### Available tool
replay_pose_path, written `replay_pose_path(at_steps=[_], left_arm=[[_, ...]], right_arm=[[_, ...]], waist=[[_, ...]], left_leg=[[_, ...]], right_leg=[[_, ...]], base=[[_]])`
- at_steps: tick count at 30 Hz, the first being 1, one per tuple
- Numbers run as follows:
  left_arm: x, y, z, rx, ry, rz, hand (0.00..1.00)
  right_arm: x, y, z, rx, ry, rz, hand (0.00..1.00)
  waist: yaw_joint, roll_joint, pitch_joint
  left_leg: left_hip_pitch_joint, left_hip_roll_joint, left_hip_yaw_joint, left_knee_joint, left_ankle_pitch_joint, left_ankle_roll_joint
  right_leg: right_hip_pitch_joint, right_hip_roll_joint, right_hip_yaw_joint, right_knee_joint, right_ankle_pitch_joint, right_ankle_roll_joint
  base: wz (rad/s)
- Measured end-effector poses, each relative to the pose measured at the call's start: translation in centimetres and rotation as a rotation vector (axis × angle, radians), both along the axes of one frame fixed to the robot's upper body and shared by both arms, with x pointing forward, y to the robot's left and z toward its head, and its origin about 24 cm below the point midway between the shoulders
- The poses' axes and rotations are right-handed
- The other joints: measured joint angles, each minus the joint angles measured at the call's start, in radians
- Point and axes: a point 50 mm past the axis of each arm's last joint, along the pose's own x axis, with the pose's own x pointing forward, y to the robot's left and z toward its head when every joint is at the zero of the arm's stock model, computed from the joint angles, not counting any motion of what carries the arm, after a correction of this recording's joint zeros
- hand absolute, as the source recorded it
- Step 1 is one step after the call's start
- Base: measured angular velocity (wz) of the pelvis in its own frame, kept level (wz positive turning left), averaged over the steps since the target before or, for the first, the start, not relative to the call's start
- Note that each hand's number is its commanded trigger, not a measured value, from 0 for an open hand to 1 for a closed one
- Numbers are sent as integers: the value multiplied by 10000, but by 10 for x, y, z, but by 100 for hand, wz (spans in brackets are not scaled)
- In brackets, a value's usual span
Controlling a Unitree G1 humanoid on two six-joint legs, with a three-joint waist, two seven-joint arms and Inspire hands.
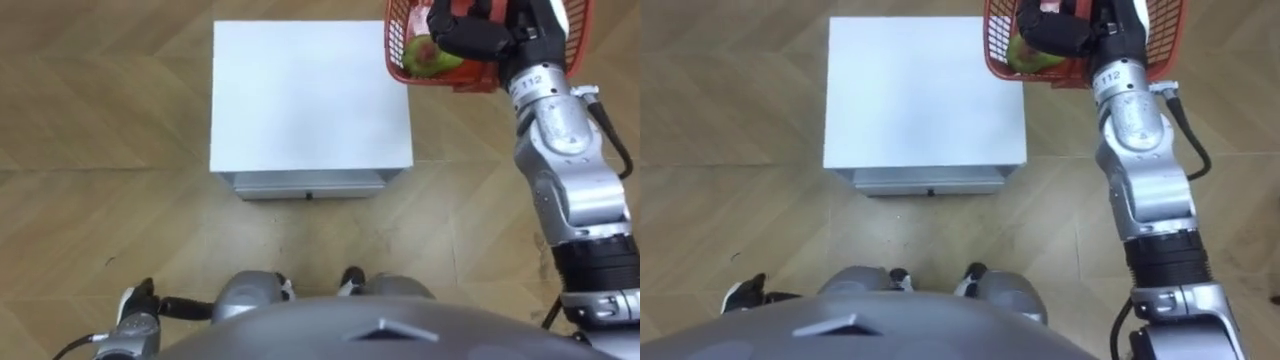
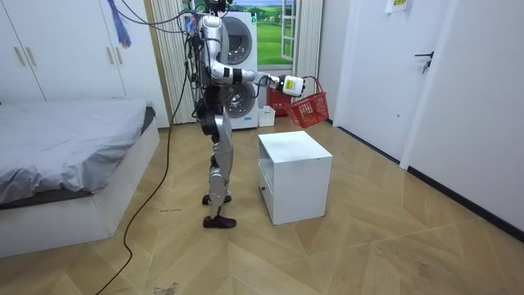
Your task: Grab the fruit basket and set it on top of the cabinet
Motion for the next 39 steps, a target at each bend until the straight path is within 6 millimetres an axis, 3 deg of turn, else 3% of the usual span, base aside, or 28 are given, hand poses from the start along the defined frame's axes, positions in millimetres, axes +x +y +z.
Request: replay_pose_path(at_steps=[5, 13, 15, 16, 17, 18, 20, 22, 25, 28, 31, 39], left_arm=[[2, 1, 0, -104, -68, -34, 0], [-1, 4, 1, -63, 24, -47, 0], [-2, 4, 1, -49, 56, -46, 0], [-6, 10, 3, 164, 142, -17, 0], [-14, 15, 3, 355, 380, 111, 0], [-17, 15, 3, 389, 560, 72, 0], [-18, 13, 2, 370, 803, -201, 0], [-16, 11, 1, 322, 801, -483, 0], [-20, 8, 0, 54, 1196, -553, 0], [-25, 8, 0, -63, 1503, -678, 0], [-25, 6, -1, -148, 1481, -692, 0], [-25, 5, -1, -89, 1650, -1020, 0]], right_arm=[[0, 4, 2, 132, -87, 178, 100], [-1, 8, 2, 700, -23, 475, 100], [-1, 11, 0, 866, 57, 585, 100], [-1, 17, 1, 1001, 18, 801, 100], [1, 24, 3, 1088, -98, 1098, 100], [0, 26, 1, 1125, -26, 1128, 100], [-2, 25, -10, 1270, 452, 1006, 100], [-2, 26, -17, 1676, 832, 1011, 100], [-4, 34, -23, 2165, 1181, 1447, 100], [-3, 37, -36, 2088, 1733, 1550, 100], [-5, 38, -45, 2052, 2128, 1582, 100], [-10, 51, -57, 2426, 2693, 1973, 100]], waist=[[25, -178, -20], [196, -136, 9], [281, 78, 159], [349, -12, 75], [351, -154, 89], [186, -103, 110], [-8, -47, 90], [35, -49, 76], [409, -25, 52], [579, 164, 30], [837, 320, 62], [948, 428, 69]], left_leg=[[491, 85, -42, -451, 10, -17], [775, 85, -576, -542, 14, -14], [950, 298, -1333, -574, 31, -10], [874, 400, -1730, -536, 27, -21], [711, 416, -1492, -385, -133, -251], [659, 469, -1290, -357, -184, -389], [584, 592, -200, -722, -44, -536], [429, 584, 72, -810, 69, -384], [344, 403, -69, -690, 106, -333], [372, 328, -216, -699, 108, -325], [275, 208, -216, -704, 129, -290], [41, 225, -376, -701, 169, -225]], right_leg=[[327, 123, -34, -124, 1, -2], [657, 131, -450, -133, 2, -6], [183, 279, -545, 555, -303, -173], [-69, 539, -206, -656, -16, -517], [-197, 494, -508, -1205, 1109, -641], [-134, 522, -553, -1173, 1133, -626], [-14, 519, -368, -1163, 1131, -628], [-56, 525, -23, -1143, 1083, -543], [-152, 507, -426, -1080, 1054, -484], [-21, 403, -678, -1063, 1045, -467], [-112, 268, -879, -1029, 938, -297], [-208, 240, -1214, -1027, 854, -289]], base=[[0], [7], [-19], [-42], [-25], [11], [47], [50], [10], [15], [9], [10]])
